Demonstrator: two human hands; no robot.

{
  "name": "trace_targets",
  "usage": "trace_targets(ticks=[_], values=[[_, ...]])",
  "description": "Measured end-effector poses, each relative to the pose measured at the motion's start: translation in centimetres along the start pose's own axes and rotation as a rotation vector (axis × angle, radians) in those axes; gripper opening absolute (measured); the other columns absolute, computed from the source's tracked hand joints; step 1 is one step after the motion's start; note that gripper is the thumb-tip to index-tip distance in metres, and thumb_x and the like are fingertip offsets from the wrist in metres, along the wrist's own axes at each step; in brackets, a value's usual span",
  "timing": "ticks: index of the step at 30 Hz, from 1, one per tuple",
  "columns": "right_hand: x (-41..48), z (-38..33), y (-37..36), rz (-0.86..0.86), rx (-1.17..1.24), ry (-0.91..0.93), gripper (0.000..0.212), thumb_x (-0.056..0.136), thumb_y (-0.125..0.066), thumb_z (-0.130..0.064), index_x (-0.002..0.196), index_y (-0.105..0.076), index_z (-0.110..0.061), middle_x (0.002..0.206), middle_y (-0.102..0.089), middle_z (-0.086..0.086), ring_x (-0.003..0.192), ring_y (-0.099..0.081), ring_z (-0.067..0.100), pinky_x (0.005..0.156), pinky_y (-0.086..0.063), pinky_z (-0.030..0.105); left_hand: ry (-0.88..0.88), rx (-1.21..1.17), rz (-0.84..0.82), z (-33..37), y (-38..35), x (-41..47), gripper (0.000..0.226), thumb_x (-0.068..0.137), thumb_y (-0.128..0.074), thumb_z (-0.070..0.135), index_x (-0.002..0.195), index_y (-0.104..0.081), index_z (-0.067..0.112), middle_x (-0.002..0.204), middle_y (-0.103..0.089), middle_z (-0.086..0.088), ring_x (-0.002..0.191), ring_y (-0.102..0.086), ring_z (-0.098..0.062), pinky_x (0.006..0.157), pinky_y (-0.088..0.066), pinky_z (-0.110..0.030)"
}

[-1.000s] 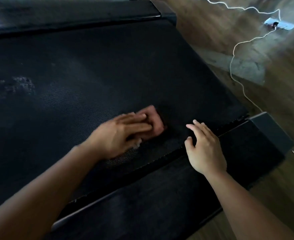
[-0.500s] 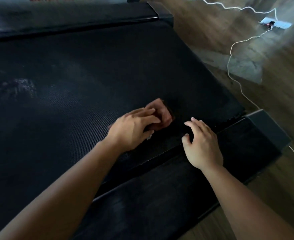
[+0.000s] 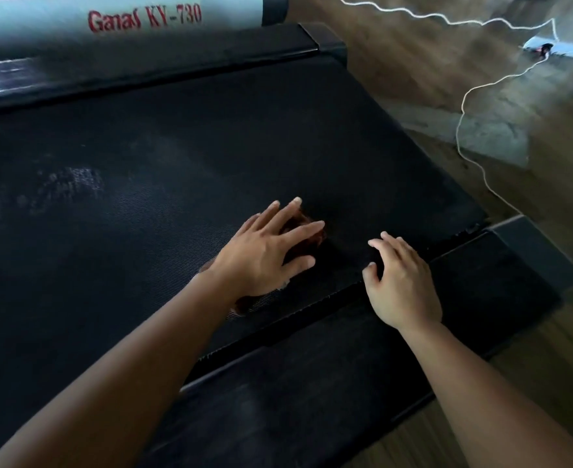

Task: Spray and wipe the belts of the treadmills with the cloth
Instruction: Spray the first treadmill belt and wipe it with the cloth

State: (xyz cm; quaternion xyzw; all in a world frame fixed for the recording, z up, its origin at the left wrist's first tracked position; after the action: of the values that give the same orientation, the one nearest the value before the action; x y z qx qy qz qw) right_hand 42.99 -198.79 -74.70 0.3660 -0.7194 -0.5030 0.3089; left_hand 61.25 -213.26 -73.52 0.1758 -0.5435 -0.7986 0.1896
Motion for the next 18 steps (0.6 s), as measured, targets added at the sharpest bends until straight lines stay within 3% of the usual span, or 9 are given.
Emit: trace_targets(ticks=[2,4,6,8,11,15,18], values=[[0.0,0.0,-0.1,-0.015,-0.010,-0.004,0.043,0.094,-0.054,-0.023,0.136,-0.055,-0.016,0.152,-0.045,0.006,0.144,-0.034,0.026,0.116,-0.030,0.042,0.008,0.059,-0.072,0.8,-0.7,1.0,0.060,0.097,-0.023,0.070,0.148,0.008,0.062,0.166,0.019,0.006,0.154,0.015,-0.026,0.125,-0.004,-0.045],[0.0,0.1,-0.2,-0.022,-0.015,-0.013,0.043,0.095,-0.053,-0.025,0.137,-0.054,-0.017,0.152,-0.044,0.005,0.145,-0.033,0.025,0.117,-0.029,0.042,0.031,0.115,-0.107,0.9,-1.4,1.5,0.057,0.100,-0.021,0.067,0.148,0.009,0.062,0.166,0.019,0.005,0.154,0.013,-0.029,0.125,-0.009,-0.047],[0.1,0.1,-0.2,-0.027,-0.026,-0.013,0.043,0.095,-0.053,-0.026,0.138,-0.053,-0.018,0.153,-0.043,0.005,0.145,-0.033,0.024,0.117,-0.030,0.042,0.022,0.164,-0.043,0.8,-1.6,1.4,0.051,0.102,-0.023,0.061,0.150,-0.005,0.059,0.169,0.006,0.000,0.154,-0.005,-0.035,0.120,-0.023,-0.050],[0.1,0.1,-0.2,-0.043,-0.043,-0.002,0.045,0.096,-0.053,-0.027,0.139,-0.052,-0.017,0.154,-0.042,0.006,0.146,-0.032,0.025,0.117,-0.030,0.042,-0.019,0.221,0.072,0.9,-1.4,1.0,0.045,0.105,-0.029,0.052,0.149,-0.026,0.051,0.166,-0.018,-0.007,0.141,-0.032,-0.039,0.108,-0.041,-0.053],[0.1,-0.1,-0.2,-0.060,-0.076,0.021,0.047,0.095,-0.054,-0.028,0.140,-0.050,-0.016,0.154,-0.041,0.008,0.146,-0.032,0.028,0.116,-0.031,0.044,-0.043,0.185,0.129,0.8,-1.0,0.9,0.038,0.105,-0.034,0.042,0.142,-0.041,0.042,0.157,-0.034,-0.013,0.125,-0.047,-0.041,0.096,-0.050,-0.055],[0.3,-0.2,-0.2,-0.071,-0.078,0.026,0.047,0.094,-0.055,-0.027,0.139,-0.050,-0.015,0.154,-0.041,0.009,0.145,-0.032,0.029,0.116,-0.032,0.047,-0.026,0.132,0.098,0.4,-0.7,1.2,0.040,0.103,-0.025,0.050,0.140,-0.038,0.043,0.160,-0.029,-0.010,0.131,-0.042,-0.039,0.102,-0.047,-0.053],[0.6,-0.6,-0.2,-0.077,-0.070,0.058,0.046,0.092,-0.057,-0.022,0.137,-0.052,-0.015,0.153,-0.042,0.008,0.145,-0.033,0.029,0.115,-0.033,0.048,0.019,0.104,0.049,0.5,-0.8,0.9,0.047,0.101,-0.041,0.056,0.146,-0.032,0.045,0.166,-0.012,-0.003,0.145,-0.024,-0.035,0.113,-0.035,-0.052]])
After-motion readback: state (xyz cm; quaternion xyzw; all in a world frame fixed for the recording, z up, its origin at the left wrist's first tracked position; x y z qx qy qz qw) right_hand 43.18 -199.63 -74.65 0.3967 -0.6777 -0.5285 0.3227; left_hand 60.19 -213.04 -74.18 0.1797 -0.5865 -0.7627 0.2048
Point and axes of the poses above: each hand's wrist, its own x-axis towards the middle knuckle, its own y-axis out of the back of the hand, z = x × y, the point moved 5 cm from there along x, towards the middle knuckle
